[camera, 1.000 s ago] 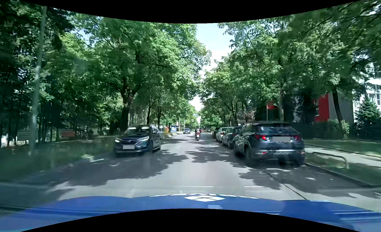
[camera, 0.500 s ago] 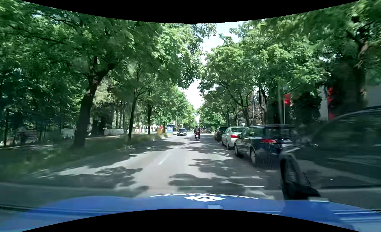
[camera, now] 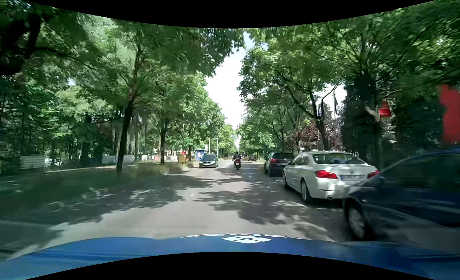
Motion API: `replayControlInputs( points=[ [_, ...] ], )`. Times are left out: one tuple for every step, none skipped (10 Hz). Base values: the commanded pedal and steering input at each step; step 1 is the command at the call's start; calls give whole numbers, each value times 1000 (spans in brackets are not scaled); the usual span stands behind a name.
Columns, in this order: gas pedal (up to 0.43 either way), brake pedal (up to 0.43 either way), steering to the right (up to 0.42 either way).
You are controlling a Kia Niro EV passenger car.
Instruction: Follow the waypoints while adhering to traffic rules and regulations
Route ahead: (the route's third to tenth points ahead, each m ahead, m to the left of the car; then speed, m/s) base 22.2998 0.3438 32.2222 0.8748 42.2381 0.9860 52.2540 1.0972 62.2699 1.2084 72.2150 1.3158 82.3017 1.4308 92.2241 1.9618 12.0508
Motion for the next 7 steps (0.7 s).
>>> replayControlInputs(
  points=[
    [0,0,2],
    [0,0,2],
    [0,0,2],
    [0,0,0],
    [0,0,0],
    [0,0,-1],
    [0,0,-1]
  ],
)
